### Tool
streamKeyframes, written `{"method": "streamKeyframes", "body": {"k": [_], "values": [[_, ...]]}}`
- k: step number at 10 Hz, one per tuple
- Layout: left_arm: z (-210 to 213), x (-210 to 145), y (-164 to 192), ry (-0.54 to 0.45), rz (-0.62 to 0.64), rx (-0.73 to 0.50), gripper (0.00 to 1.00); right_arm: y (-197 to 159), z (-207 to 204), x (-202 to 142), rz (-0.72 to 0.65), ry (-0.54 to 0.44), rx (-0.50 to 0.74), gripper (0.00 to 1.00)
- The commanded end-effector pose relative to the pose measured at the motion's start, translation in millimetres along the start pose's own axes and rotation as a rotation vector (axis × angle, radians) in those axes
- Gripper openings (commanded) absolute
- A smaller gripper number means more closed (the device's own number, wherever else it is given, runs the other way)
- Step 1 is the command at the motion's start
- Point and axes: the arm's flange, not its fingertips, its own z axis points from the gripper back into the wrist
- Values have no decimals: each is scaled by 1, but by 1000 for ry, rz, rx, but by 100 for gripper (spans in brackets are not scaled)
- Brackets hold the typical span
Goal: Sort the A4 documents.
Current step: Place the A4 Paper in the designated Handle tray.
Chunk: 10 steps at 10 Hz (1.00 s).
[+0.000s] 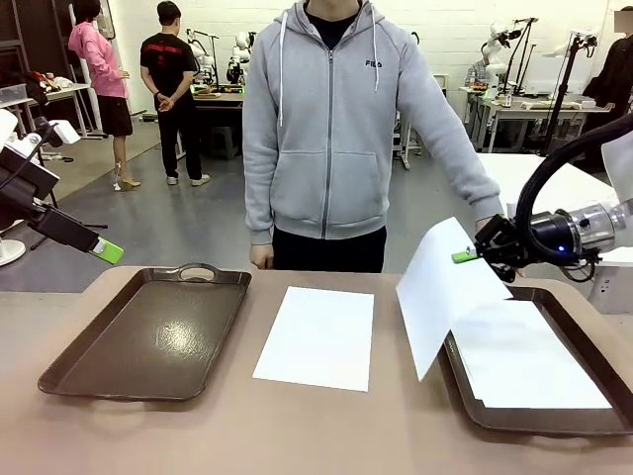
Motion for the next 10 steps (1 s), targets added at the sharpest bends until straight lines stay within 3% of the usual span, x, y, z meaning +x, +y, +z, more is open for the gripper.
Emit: {"method": "streamKeyframes", "body": {"k": [1,5,10], "values": [[0,0,0,-3,1,-7,100,-19,1,-4,14,21,4,1],[0,0,0,-3,1,-7,100,-44,36,-11,32,28,-103,1],[0,0,0,-3,1,-7,100,-59,70,-12,84,-42,-331,1]]}}
